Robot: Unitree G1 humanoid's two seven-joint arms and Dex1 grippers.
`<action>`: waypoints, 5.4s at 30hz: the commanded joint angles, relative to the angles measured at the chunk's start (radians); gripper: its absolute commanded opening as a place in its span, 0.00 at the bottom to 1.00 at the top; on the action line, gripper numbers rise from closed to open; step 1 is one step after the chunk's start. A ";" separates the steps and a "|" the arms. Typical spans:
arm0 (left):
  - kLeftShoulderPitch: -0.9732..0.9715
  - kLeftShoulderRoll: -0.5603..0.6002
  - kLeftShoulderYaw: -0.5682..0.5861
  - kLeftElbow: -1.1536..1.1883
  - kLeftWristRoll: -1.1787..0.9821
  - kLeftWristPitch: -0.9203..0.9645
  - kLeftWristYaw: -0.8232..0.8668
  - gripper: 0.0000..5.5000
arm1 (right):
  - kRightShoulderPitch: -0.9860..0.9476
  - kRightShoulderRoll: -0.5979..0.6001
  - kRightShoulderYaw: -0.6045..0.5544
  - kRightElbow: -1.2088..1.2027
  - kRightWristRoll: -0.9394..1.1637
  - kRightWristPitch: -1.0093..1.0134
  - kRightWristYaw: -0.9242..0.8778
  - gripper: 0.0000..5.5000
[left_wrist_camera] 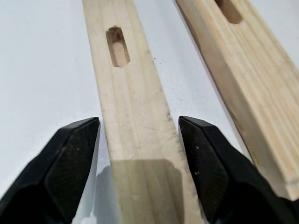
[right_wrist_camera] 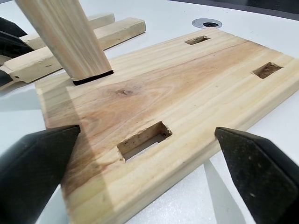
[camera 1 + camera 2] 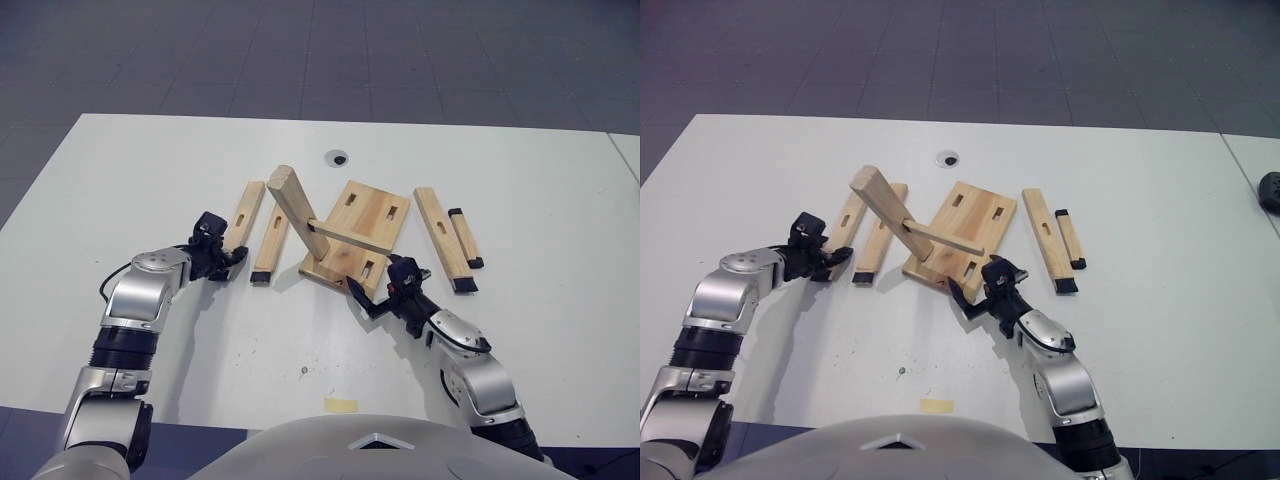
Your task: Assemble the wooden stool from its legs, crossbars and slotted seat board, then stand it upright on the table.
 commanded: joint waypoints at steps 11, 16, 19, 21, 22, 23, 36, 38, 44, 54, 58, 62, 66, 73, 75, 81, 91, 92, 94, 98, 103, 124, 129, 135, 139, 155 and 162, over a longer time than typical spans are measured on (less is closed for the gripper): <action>0.026 0.013 0.177 0.013 -0.042 0.009 0.056 0.38 | -0.018 0.006 -0.114 0.019 -0.004 -0.030 -0.070 0.98; -0.162 -0.107 0.294 -0.142 -0.043 -0.209 0.254 0.38 | -0.249 -0.041 -0.425 0.090 0.134 -0.074 -0.130 0.98; -0.164 -0.163 0.227 -0.315 -0.020 -0.299 0.278 0.38 | -0.454 -0.043 -0.570 0.075 0.416 0.026 -0.083 0.98; -0.164 -0.154 0.167 -0.395 0.008 -0.368 0.241 0.38 | -0.561 -0.045 -0.645 0.023 0.729 0.149 -0.068 0.98; -0.174 -0.147 0.131 -0.419 0.024 -0.398 0.219 0.38 | -0.598 -0.059 -0.676 0.003 0.900 0.207 -0.059 0.98; -0.187 -0.130 0.095 -0.428 0.042 -0.441 0.183 0.38 | -0.624 -0.070 -0.692 -0.018 1.069 0.252 -0.056 0.98; -0.205 -0.088 -0.081 -0.427 0.135 -0.673 -0.018 0.38 | -0.708 -0.059 -0.555 -0.028 1.597 0.343 -0.204 0.98; -0.195 -0.096 -0.092 -0.432 0.144 -0.680 -0.018 0.38 | -0.721 -0.062 -0.533 -0.029 1.590 0.340 -0.211 0.98; -0.195 -0.123 -0.122 -0.434 0.171 -0.683 -0.021 0.38 | -0.730 -0.076 -0.487 -0.035 1.490 0.322 -0.189 0.95; -0.189 -0.142 -0.128 -0.454 0.161 -0.661 -0.029 0.38 | -0.717 -0.057 -0.448 -0.061 1.267 0.227 -0.087 0.64; -0.185 -0.149 -0.130 -0.458 0.165 -0.656 -0.031 0.38 | -0.708 -0.040 -0.461 -0.068 1.285 0.213 -0.072 0.52; -0.179 -0.149 -0.136 -0.465 0.169 -0.653 -0.033 0.38 | -0.701 -0.031 -0.471 -0.071 1.303 0.210 -0.075 0.42; -0.178 -0.148 -0.137 -0.468 0.168 -0.650 -0.035 0.38 | -0.698 -0.030 -0.477 -0.071 1.312 0.211 -0.083 0.32; -0.179 -0.151 -0.135 -0.472 0.160 -0.643 -0.037 0.37 | -0.690 -0.019 -0.487 -0.067 1.315 0.201 -0.087 0.20; -0.182 -0.153 -0.127 -0.472 0.144 -0.634 -0.042 0.37 | -0.694 -0.014 -0.494 -0.061 1.311 0.191 -0.091 0.20; -0.253 -0.148 0.135 -0.505 -0.268 -0.398 -0.066 0.58 | -0.730 -0.007 -0.562 0.003 1.222 0.088 -0.145 0.18; -0.193 0.000 0.124 -0.496 -0.685 -0.040 -0.334 0.88 | -0.711 -0.059 -0.644 0.073 1.074 0.010 -0.176 0.18; -0.193 0.009 0.108 -0.491 -0.688 -0.027 -0.354 0.92 | -0.713 -0.060 -0.647 0.082 1.071 0.011 -0.176 0.18; -0.200 0.036 0.061 -0.473 -0.654 -0.027 -0.412 0.98 | -0.713 -0.063 -0.655 0.088 1.069 0.015 -0.173 0.18; -0.240 0.058 -0.023 -0.409 -0.577 -0.055 -0.497 0.98 | -0.703 -0.070 -0.658 0.087 1.058 0.023 -0.170 0.18; -0.254 0.078 -0.081 -0.393 -0.506 -0.100 -0.578 0.84 | -0.703 -0.086 -0.658 0.112 1.035 0.030 -0.157 0.18; -0.047 -0.041 -0.152 -0.556 -0.288 -0.219 -0.260 0.38 | -0.419 -0.179 -0.576 0.097 0.632 -0.081 0.024 0.18; -0.060 -0.159 -0.151 -0.522 -0.255 -0.204 -0.083 0.38 | -0.354 -0.157 -0.551 0.069 0.578 -0.116 0.049 0.18; -0.071 -0.249 -0.168 -0.495 -0.236 -0.180 0.015 0.38 | -0.317 -0.123 -0.495 0.031 0.528 -0.141 0.067 0.18; -0.062 -0.258 -0.178 -0.500 -0.231 -0.173 0.021 0.38 | -0.316 -0.126 -0.418 0.029 0.401 -0.191 0.062 0.18; -0.040 -0.256 -0.201 -0.495 -0.204 -0.185 0.013 0.38 | -0.339 -0.072 -0.288 0.089 0.133 -0.316 0.013 0.18; -0.030 -0.255 -0.209 -0.490 -0.188 -0.193 0.017 0.38 | -0.336 -0.051 -0.252 0.069 0.158 -0.303 0.048 0.18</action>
